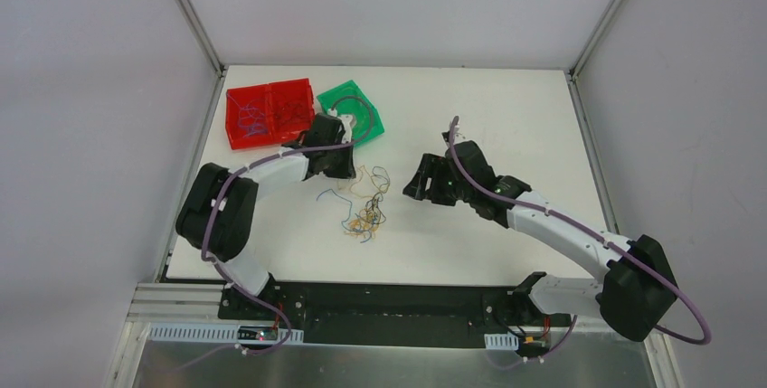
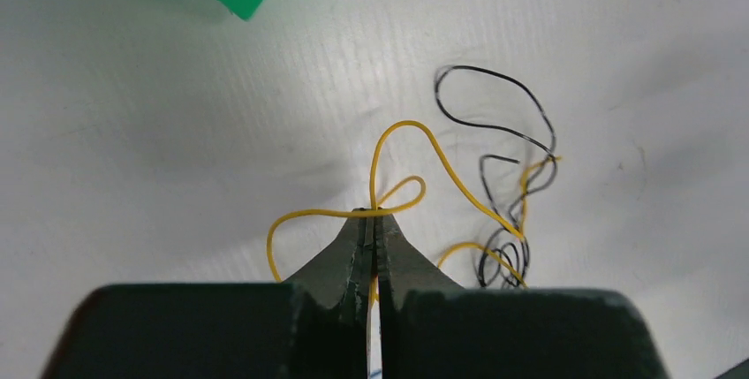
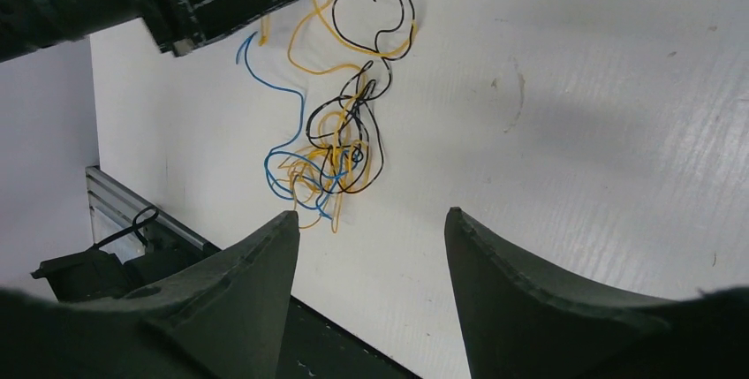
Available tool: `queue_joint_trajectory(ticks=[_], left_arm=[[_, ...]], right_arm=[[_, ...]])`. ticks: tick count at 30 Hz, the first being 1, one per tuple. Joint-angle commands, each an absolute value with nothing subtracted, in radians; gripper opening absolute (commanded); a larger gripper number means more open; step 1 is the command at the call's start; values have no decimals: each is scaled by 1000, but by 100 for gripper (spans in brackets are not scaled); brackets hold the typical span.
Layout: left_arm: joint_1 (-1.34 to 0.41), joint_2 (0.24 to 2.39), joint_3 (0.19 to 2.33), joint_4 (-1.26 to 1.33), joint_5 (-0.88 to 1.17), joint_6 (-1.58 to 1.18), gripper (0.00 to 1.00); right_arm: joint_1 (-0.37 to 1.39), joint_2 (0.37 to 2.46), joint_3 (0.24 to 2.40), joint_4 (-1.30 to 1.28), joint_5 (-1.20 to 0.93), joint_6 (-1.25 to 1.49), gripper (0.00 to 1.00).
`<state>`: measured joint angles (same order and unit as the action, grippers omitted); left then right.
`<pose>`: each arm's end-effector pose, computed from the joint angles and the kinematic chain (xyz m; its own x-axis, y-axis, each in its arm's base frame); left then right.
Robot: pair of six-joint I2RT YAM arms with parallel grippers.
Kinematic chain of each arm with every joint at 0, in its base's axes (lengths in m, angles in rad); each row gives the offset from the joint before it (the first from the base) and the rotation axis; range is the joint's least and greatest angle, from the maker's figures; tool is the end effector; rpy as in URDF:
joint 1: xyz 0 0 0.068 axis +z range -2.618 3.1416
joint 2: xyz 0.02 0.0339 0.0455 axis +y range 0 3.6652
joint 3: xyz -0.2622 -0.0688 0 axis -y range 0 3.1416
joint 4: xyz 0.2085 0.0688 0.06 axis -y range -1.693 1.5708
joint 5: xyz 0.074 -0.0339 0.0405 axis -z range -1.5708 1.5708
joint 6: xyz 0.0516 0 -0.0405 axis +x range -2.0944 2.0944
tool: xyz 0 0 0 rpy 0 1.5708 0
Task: Untangle the cables
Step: Untie the cable.
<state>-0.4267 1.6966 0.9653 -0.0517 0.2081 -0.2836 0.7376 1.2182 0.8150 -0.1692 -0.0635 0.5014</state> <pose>0.3018 -0.1489 0.1912 -0.7671 0.0480 -0.6397 0.3371 0.8786 -0.3382 0.1830 0.1707 0.2650 -0.6931 0.0183 -0.7206 -0.4305 0.7913 0.4342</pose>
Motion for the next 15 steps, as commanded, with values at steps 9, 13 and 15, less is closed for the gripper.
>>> queue_joint_trajectory(ticks=[9, 13, 15], left_arm=[[-606, 1237, 933, -115, 263, -206, 0], [-635, 1171, 1001, -163, 289, -201, 0], [-639, 1147, 1045, -190, 316, -201, 0]], right_arm=[[741, 1169, 779, -134, -11, 534, 64], [742, 1110, 738, -114, 75, 542, 63], [740, 1082, 723, -111, 94, 533, 63]])
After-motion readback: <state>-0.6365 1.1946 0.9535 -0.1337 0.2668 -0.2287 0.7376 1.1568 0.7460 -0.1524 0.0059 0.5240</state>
